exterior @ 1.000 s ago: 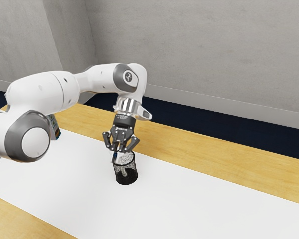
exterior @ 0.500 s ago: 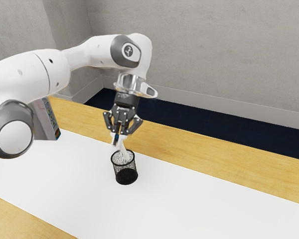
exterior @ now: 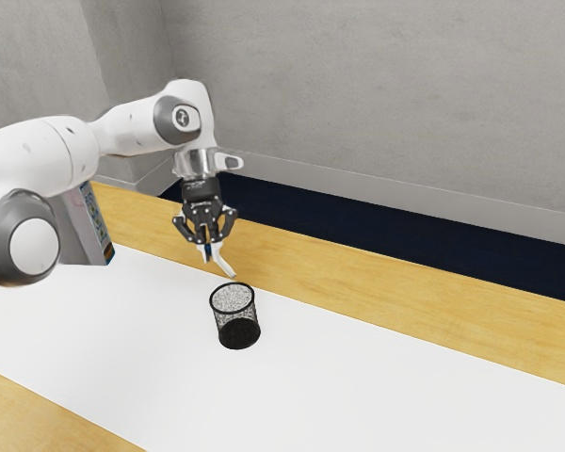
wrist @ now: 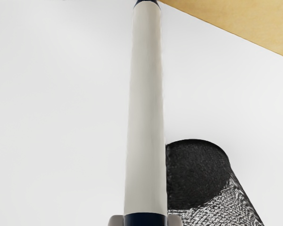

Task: Take the marker out of the pen holder and place it to the left of the pen holder.

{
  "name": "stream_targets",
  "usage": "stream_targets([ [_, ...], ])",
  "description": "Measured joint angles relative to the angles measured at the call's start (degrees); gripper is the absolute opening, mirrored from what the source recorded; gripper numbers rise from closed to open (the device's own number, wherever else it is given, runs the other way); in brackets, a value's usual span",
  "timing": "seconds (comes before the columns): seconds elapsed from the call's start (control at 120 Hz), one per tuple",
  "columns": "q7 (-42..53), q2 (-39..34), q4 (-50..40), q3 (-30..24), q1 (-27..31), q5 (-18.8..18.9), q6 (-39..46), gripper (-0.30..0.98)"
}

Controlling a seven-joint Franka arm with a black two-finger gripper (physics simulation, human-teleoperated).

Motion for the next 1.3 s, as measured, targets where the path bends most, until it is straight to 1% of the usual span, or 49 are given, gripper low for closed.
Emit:
stream_targets([
  [0.1,0.68,-1.02,-4.55,-0.83,1.89,-0.16,3.77,-0.02],
  [0.225,1.38,-2.62,-8.84,-1.40,3.92,-0.29,6.52,0.01],
  [0.35,1.96,-4.83,-11.51,-1.56,4.70,-0.42,8.03,0.07],
  [0.542,2.66,-5.97,-14.21,-1.65,5.67,-0.53,9.56,0.13],
  [0.6,2.83,-6.15,-15.02,-1.73,6.13,-0.57,9.83,0.11],
  [0.8,3.56,-6.19,-17.66,-1.81,7.58,-0.43,10.79,0.00],
  [0.933,4.10,-6.09,-18.61,-1.84,8.04,-0.36,11.09,-0.02],
  [1.033,4.52,-5.96,-19.14,-1.83,8.25,-0.38,11.20,0.00],
  [1.225,5.46,-5.71,-20.29,-1.76,8.05,-0.15,11.29,0.10],
  [1.3,5.76,-5.45,-21.78,-1.76,7.94,-0.08,11.53,0.08],
])
